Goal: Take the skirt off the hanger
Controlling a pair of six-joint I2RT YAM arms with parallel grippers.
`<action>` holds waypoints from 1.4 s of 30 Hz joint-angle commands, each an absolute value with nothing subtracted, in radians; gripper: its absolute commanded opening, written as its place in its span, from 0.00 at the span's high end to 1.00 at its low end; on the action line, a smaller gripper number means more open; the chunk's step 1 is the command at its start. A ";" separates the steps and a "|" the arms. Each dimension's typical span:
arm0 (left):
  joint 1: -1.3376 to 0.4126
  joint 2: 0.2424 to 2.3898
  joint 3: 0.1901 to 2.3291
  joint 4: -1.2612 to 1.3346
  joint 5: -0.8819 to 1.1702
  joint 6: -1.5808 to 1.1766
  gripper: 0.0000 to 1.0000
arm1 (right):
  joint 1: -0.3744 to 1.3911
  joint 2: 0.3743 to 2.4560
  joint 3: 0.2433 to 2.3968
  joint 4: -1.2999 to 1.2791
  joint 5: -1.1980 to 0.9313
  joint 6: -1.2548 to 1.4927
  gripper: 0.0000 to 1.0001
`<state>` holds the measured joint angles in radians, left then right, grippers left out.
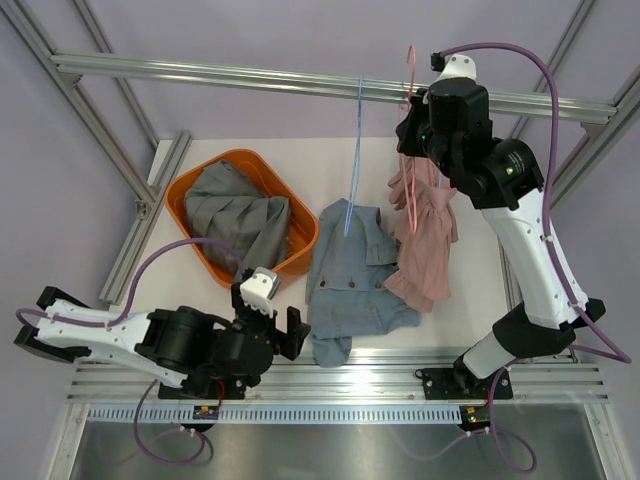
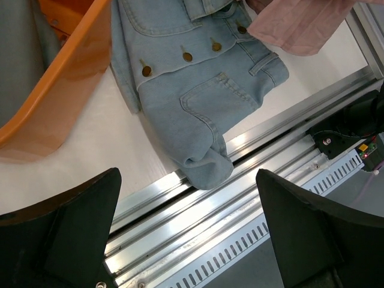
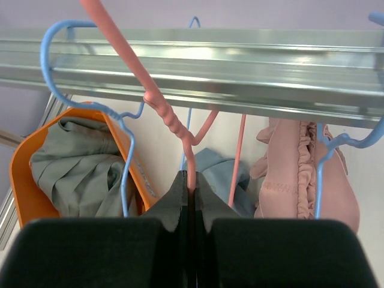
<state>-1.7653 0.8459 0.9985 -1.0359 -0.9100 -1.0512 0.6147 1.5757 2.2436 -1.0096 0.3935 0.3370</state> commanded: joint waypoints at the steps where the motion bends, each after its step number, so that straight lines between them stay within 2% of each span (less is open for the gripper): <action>1: -1.726 0.848 0.979 -0.899 -0.827 -0.976 0.01 | 0.595 1.568 2.221 -0.945 0.411 0.360 1.00; 9: -1.491 0.904 0.986 -0.819 -0.591 -0.842 0.01 | 0.595 1.487 2.010 -0.890 0.377 0.417 1.00; 15: -1.361 0.923 0.996 -0.779 -0.493 -0.799 0.01 | 0.595 1.416 1.895 -0.874 0.361 0.456 1.00; 16: -1.344 0.946 0.997 -0.766 -0.473 -0.798 0.01 | 0.595 1.410 1.884 -0.876 0.360 0.457 0.94; 17: -1.313 0.960 0.997 -0.758 -0.453 -0.795 0.01 | 0.595 1.401 1.875 -0.876 0.359 0.457 0.81; 18: -1.304 0.975 0.997 -0.749 -0.425 -0.792 0.01 | 0.595 1.384 1.852 -0.879 0.354 0.456 0.64; 19: -1.298 1.004 0.996 -0.723 -0.414 -0.788 0.01 | 0.595 1.376 1.841 -0.879 0.353 0.454 0.33; 21: -1.289 1.032 0.983 -0.690 -0.388 -0.775 0.01 | 0.595 1.344 1.813 -0.882 0.356 0.448 0.14; 23: -1.269 1.075 0.967 -0.646 -0.367 -0.772 0.01 | 0.595 1.307 1.799 -0.890 0.360 0.437 0.01; 30: -1.241 1.255 0.963 -0.603 -0.359 -0.785 0.01 | 0.594 1.200 1.828 -0.942 0.373 0.390 0.01; 38: -1.235 1.491 0.956 -0.589 -0.446 -0.861 0.01 | 0.595 1.082 1.838 -0.960 0.333 0.380 0.01; 42: -1.216 1.577 0.939 -0.513 -0.404 -0.851 0.01 | 0.595 1.035 1.824 -0.959 0.327 0.367 0.01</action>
